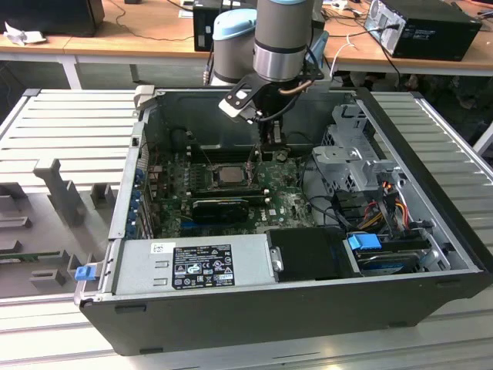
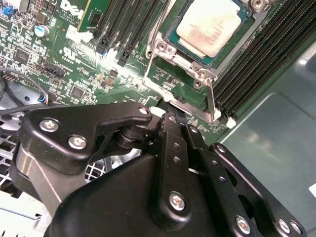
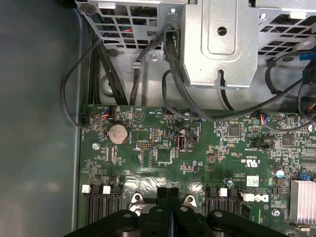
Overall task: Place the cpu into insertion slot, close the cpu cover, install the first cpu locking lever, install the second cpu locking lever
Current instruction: 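Close the cpu cover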
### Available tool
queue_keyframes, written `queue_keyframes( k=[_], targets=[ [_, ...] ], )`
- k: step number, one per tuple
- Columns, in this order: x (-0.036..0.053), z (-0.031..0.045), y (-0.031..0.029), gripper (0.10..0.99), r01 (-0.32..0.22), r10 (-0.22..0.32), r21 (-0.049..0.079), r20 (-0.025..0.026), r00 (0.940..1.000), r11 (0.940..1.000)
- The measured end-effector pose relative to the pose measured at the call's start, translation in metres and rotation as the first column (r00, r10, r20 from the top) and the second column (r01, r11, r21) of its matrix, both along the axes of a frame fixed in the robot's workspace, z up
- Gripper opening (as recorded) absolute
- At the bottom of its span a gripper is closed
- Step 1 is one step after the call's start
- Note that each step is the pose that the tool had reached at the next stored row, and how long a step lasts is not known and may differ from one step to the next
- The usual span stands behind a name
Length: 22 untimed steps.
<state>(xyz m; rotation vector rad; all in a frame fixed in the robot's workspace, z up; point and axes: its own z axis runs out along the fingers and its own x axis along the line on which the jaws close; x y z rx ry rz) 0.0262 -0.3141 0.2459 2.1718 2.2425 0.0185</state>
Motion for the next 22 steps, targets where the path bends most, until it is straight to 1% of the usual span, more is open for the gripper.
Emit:
queue_keyframes(
  k=[4,9,13,18,20,22],
  targets=[
    [-0.0017,0.0000,0.0000,0.106,0.000,0.000,0.000,0.0000,1.0000,1.0000],
    [-0.0063,0.0000,0.0000,0.106,0.000,0.000,0.000,0.0000,1.0000,1.0000],
    [-0.0125,0.0000,0.0000,0.106,0.000,0.000,0.000,0.0000,1.0000,1.0000],
    [-0.0179,0.0000,0.0000,0.106,0.000,0.000,0.000,0.0001,1.0000,1.0000],
    [-0.0221,-0.0001,0.0000,0.106,0.000,0.000,0.000,0.0001,1.0000,1.0000],
    [-0.0223,-0.0008,0.0001,0.106,0.000,0.000,0.001,0.0002,1.0000,1.0000]
  ],
)
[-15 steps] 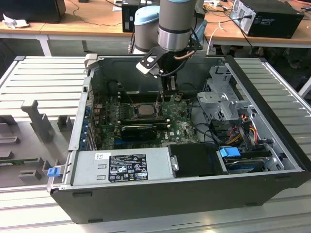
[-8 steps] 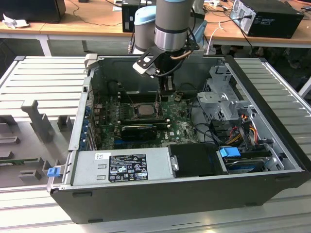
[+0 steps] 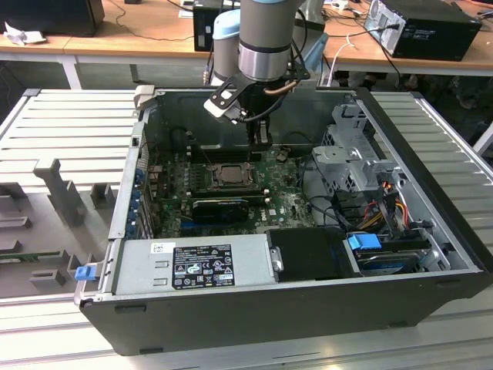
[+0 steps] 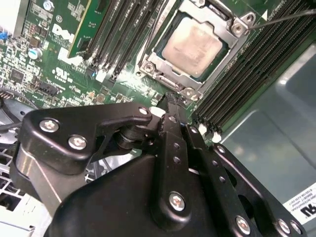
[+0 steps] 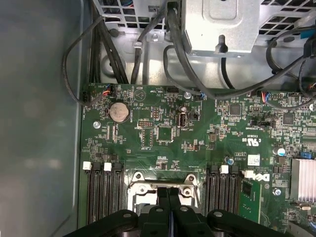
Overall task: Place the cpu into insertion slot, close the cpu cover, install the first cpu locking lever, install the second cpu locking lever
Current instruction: 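Close the cpu cover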
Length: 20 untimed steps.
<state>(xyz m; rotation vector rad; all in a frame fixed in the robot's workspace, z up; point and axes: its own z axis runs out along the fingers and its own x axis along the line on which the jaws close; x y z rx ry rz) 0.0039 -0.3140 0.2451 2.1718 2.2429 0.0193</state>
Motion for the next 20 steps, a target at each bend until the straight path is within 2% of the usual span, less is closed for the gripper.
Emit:
queue_keyframes(
  k=[1,2,4,5,9,14,20],
  targets=[
    [-0.0002,-0.0010,0.0000,0.106,-0.001,0.001,0.000,-0.0001,1.0000,1.0000],
    [-0.0003,-0.0060,-0.0001,0.106,-0.006,0.006,0.000,-0.0001,1.0000,1.0000],
    [-0.0011,-0.0112,-0.0002,0.106,-0.012,0.012,0.002,-0.0002,0.9999,0.9999],
    [-0.0018,-0.0120,-0.0002,0.106,-0.014,0.014,0.005,-0.0001,0.9999,0.9999],
    [-0.0162,-0.0144,-0.0001,0.106,-0.017,0.017,0.012,0.0002,0.9999,0.9998],
    [-0.0327,-0.0185,-0.0001,0.106,-0.022,0.022,0.014,0.0000,0.9998,0.9997],
    [-0.0376,-0.0185,-0.0002,0.106,-0.022,0.022,0.017,0.0000,0.9998,0.9996]
  ],
)
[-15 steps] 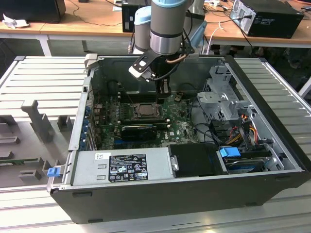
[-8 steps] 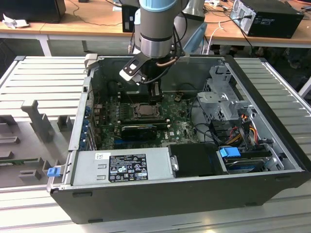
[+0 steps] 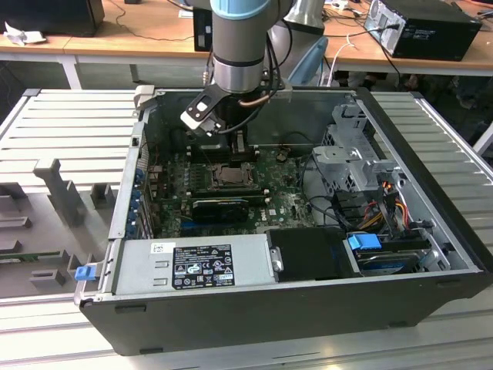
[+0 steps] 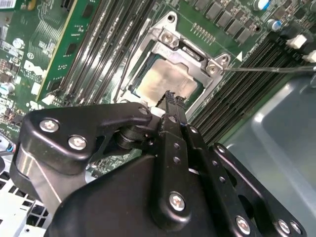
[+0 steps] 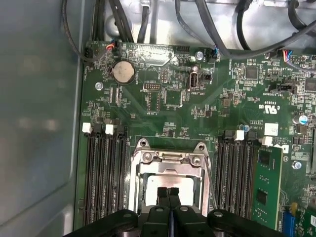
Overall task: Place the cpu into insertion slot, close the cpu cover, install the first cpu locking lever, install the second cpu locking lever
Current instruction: 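Close the cpu cover, then install the first cpu locking lever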
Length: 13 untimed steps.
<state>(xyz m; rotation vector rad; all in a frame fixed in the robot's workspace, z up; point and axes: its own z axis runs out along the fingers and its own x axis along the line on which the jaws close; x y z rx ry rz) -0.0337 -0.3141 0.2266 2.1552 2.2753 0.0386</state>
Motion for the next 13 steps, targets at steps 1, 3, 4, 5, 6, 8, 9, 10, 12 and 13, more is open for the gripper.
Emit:
queue_keyframes(
  k=[1,3,4,5,6,8,9,10,12,13],
  targets=[
    [-0.0011,-0.0001,0.0000,0.106,0.000,0.000,0.000,0.0001,1.0000,1.0000],
    [-0.0020,0.0000,0.0000,0.106,0.000,0.000,0.000,0.0000,1.0000,1.0000],
    [-0.0026,0.0000,0.0000,0.106,0.000,0.000,0.000,0.0000,1.0000,1.0000],
    [-0.0031,0.0000,0.0000,0.106,0.000,0.000,0.000,0.0000,1.0000,1.0000],
    [-0.0032,0.0000,0.0000,0.106,0.000,0.000,0.000,0.0000,1.0000,1.0000],
    [-0.0034,0.0001,0.0000,0.106,0.000,0.000,0.000,-0.0001,1.0000,1.0000],
    [-0.0036,0.0002,0.0000,0.106,0.000,0.000,0.000,0.0001,1.0000,1.0000],
    [-0.0039,0.0008,0.0000,0.106,0.000,0.000,0.000,0.0000,1.0000,1.0000],
    [-0.0041,0.0012,0.0000,0.106,0.000,0.000,0.000,0.0000,1.0000,1.0000],
    [-0.0042,0.0012,0.0000,0.106,0.000,0.000,0.000,0.0001,1.0000,1.0000]
  ],
)
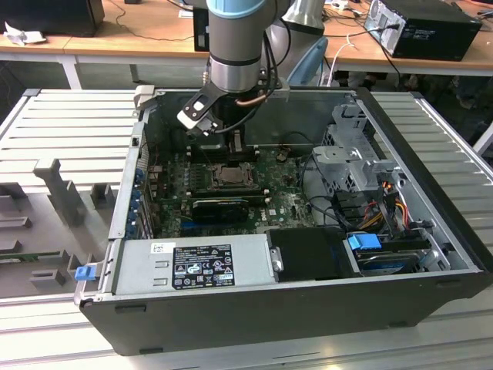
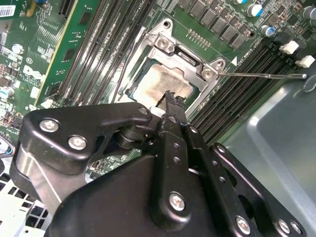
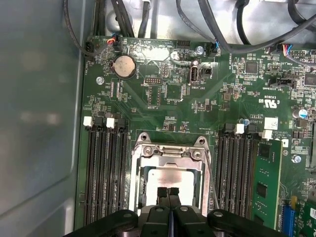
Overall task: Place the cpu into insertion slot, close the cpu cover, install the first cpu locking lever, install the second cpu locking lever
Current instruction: 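Install the first cpu locking lever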
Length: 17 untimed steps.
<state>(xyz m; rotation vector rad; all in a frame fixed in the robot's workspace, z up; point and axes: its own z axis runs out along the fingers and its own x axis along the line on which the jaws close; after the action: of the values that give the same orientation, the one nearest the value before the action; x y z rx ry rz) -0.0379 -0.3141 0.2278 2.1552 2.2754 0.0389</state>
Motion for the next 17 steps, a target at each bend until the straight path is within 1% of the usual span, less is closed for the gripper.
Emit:
queue_keyframes(
  k=[7,17],
  targets=[
    [-0.0012,0.0002,-0.0001,0.106,0.000,0.000,0.000,0.0003,1.0000,1.0000],
    [-0.0014,0.0064,-0.0001,0.106,0.000,0.000,0.000,0.0002,1.0000,1.0000]
  ],
)
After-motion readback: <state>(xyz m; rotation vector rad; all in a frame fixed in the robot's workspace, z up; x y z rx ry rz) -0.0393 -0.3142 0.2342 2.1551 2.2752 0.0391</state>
